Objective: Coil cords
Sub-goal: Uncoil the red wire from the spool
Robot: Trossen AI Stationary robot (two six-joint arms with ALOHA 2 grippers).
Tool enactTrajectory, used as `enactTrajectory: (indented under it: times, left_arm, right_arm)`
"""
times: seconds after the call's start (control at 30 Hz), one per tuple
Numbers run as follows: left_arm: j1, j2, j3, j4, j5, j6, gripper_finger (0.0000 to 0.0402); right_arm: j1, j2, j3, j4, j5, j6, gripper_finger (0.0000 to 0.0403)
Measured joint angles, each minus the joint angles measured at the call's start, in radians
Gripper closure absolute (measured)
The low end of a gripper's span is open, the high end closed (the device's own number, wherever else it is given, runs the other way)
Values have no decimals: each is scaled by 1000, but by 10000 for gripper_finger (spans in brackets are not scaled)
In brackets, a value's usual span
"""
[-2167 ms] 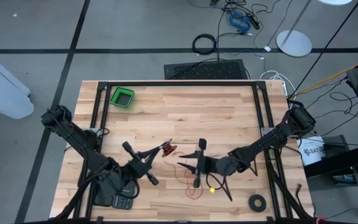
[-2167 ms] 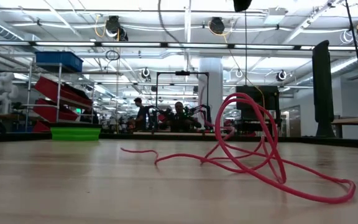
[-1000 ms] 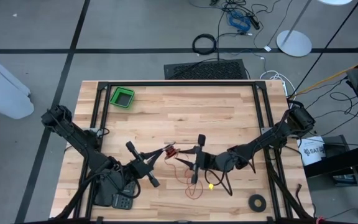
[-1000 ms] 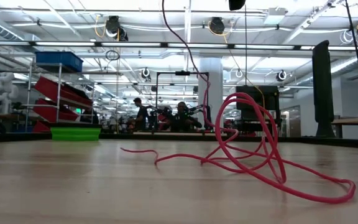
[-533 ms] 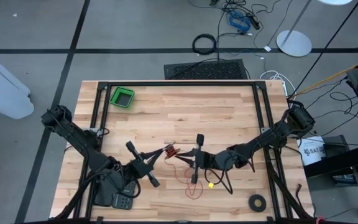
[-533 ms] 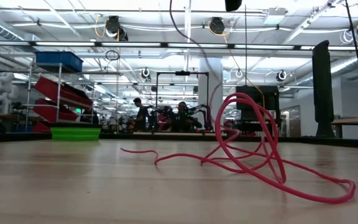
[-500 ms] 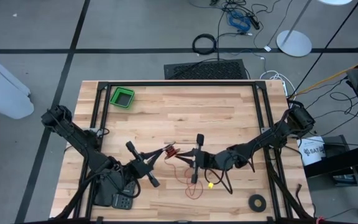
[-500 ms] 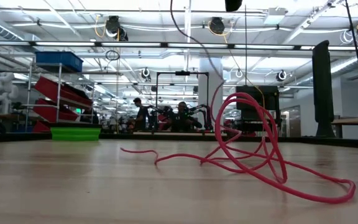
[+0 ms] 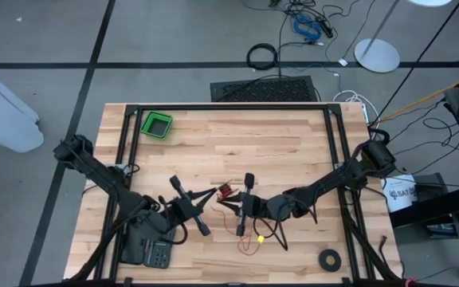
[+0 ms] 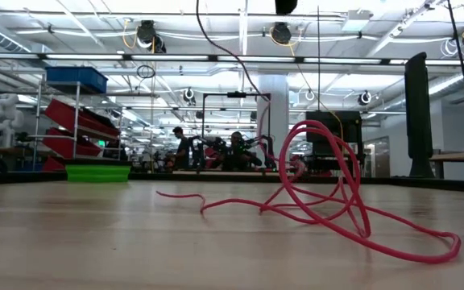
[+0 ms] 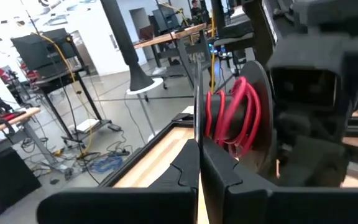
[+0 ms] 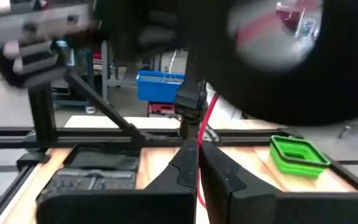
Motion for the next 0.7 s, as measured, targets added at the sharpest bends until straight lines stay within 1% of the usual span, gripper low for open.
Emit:
enactTrajectory:
  times: [0.03,0.2,0.37,0.5,0.7]
  left_arm:
    - [-1,5,0,-1,-6,8,398]
    - [-1,32,0,-9,-99,46,398]
    - [-2,36,-1,-10,-130,84,398]
    - [-9,36,-1,-13,-132,115,398]
    - [-46,36,-1,-19,-133,221,398]
  right_arm:
    - [4,6,15,-1,0,-8,403]
    - [39,7,76,-70,13,-27,403]
    - [79,7,132,-132,62,-77,403]
    - [108,7,167,-183,126,-118,403]
    - [154,7,210,-320,277,-148,403]
